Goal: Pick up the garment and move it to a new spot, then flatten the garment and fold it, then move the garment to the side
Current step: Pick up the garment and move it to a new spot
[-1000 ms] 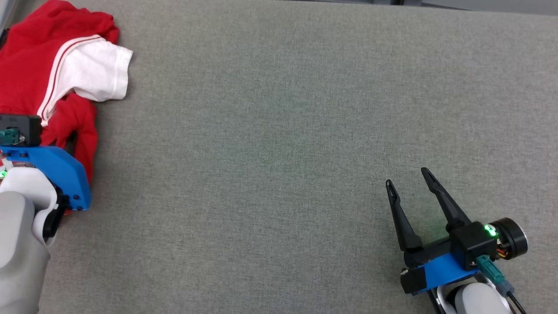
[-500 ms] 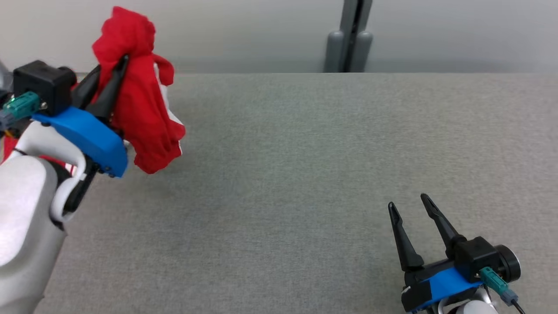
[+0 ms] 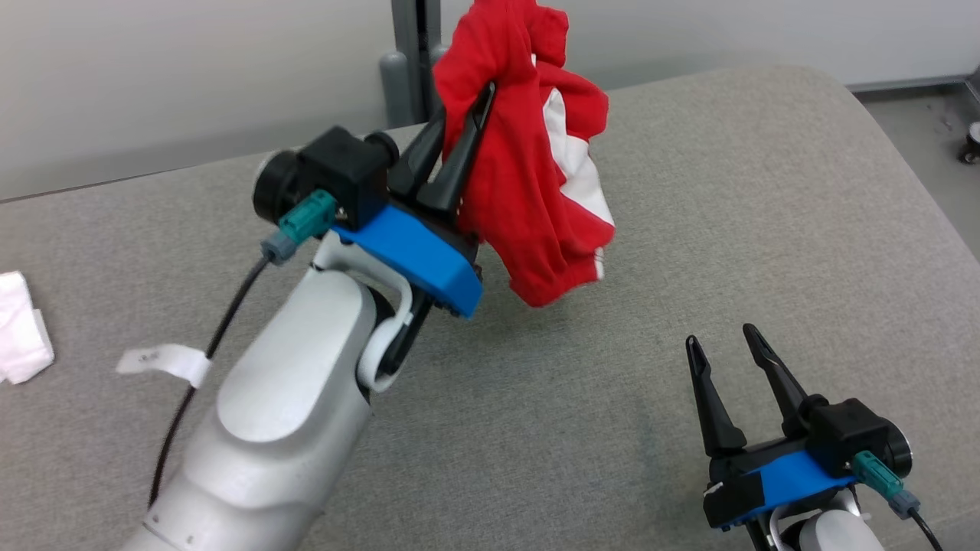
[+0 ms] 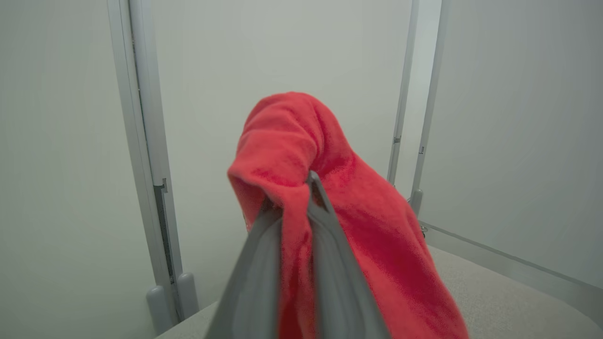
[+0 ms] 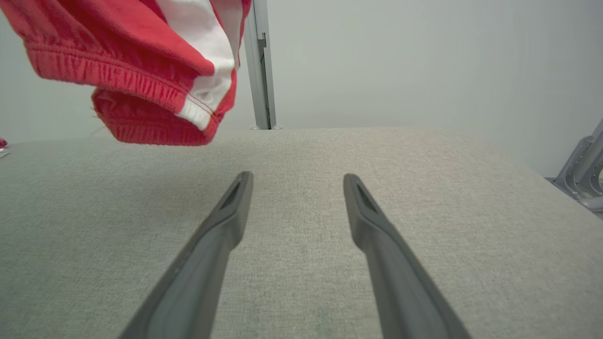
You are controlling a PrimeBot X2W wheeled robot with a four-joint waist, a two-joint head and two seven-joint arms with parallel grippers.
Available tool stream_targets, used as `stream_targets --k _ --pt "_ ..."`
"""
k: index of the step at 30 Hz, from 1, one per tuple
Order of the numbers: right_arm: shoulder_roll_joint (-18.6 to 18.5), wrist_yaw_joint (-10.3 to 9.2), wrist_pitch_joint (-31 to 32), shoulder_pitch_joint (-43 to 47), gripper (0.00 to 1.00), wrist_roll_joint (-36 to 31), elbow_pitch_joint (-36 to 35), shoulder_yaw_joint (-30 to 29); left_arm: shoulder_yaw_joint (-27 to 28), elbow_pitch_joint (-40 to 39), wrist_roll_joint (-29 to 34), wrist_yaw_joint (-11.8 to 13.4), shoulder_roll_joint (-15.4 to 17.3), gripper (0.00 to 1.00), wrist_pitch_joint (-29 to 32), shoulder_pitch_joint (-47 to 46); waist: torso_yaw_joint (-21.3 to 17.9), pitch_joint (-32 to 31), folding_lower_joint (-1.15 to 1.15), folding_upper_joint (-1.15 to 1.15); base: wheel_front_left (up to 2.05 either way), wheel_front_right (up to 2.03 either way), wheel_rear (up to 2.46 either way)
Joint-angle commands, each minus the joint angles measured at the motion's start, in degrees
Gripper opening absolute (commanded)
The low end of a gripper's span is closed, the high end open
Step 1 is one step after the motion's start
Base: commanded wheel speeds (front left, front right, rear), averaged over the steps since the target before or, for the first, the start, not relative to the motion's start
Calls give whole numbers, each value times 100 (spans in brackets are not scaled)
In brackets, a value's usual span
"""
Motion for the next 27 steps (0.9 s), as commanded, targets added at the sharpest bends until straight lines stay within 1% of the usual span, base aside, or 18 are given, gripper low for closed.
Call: stream_targets --k 1,3,4,5,6,10,12,13,14,15,16,22,27 --pt "-10 1 -20 -107 100 43 -16 20 10 543 -19 60 -198 0 -447 240 -138 95 0 0 0 0 0" --pt "-10 1 -20 -138 100 67 -17 22 -69 1050 77 88 -316 0 -683 377 -228 192 0 0 0 0 0" --pt "-10 1 -20 -138 100 67 -17 22 -69 1050 77 88 -316 0 -683 377 -228 192 0 0 0 0 0" --pt "-10 1 -20 -184 100 101 -40 -5 -106 1504 126 92 -401 0 -803 542 -281 288 0 0 0 0 0" --pt "-10 1 -20 -184 100 101 -40 -5 -106 1504 126 92 -401 0 -803 542 -281 288 0 0 0 0 0" --pt "-11 1 -20 -179 100 59 -62 -113 -44 2210 216 88 -424 0 -874 854 -257 402 0 0 0 0 0" --pt "-10 1 -20 -170 100 44 -78 -194 64 2275 325 112 -374 0 -881 937 -182 439 0 0 0 0 0" --pt "-10 1 -20 -163 100 32 -73 -222 109 2286 381 135 -349 17 -881 1011 -136 445 0 0 0 0 0" --pt "-11 1 -20 -160 100 14 -72 -247 180 2272 428 143 -334 40 -878 1078 -83 446 0 0 0 0 0" --pt "-11 1 -20 -163 100 -6 -65 -255 268 2235 467 159 -325 72 -879 1126 -29 444 0 0 0 0 0" --pt "-10 1 -20 -165 100 -11 -66 -266 346 2189 510 184 -315 100 -879 1163 28 440 0 0 0 0 0" --pt "-12 1 -20 -157 100 -51 -27 -233 831 1910 715 222 -318 100 -880 1496 346 336 0 0 0 0 0" --pt "-12 1 -20 -122 100 -93 3 -209 1194 1649 897 162 -267 100 -881 1822 519 201 0 0 0 0 0"
